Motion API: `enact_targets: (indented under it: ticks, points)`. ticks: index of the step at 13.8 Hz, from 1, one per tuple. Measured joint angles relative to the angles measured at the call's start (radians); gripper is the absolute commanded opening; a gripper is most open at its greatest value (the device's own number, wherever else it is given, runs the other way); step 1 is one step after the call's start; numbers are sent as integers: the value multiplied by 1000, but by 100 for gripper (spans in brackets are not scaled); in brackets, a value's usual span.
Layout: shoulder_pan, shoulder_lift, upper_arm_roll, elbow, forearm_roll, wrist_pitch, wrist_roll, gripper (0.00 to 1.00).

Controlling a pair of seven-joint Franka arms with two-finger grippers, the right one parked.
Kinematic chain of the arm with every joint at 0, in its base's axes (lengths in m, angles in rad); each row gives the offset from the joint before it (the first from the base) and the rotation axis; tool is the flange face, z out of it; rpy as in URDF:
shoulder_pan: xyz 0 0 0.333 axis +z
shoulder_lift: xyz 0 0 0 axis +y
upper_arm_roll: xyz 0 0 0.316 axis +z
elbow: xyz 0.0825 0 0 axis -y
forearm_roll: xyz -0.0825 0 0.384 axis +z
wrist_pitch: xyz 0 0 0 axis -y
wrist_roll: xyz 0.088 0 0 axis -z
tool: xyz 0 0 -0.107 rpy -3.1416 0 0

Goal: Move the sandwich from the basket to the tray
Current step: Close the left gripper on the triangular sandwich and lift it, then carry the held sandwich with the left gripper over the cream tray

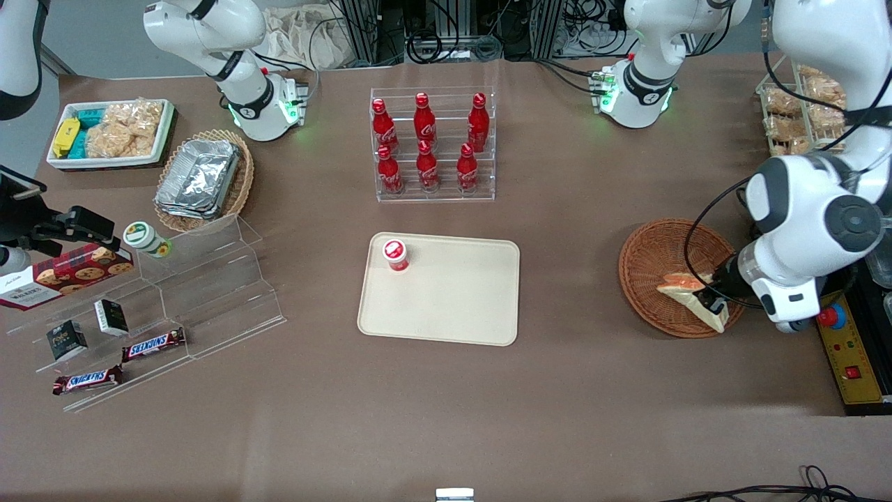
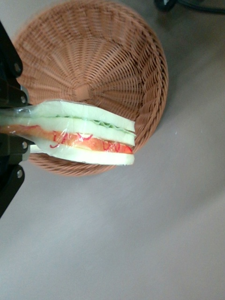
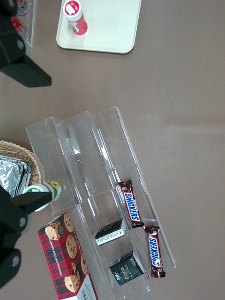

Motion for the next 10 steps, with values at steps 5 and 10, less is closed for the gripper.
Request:
enact_targets:
  ticks: [5,10]
  points:
    - [-129,46,-82,321,-4,-286,260,0]
    - [-308,214,-178,363,-1,-200,321,0]
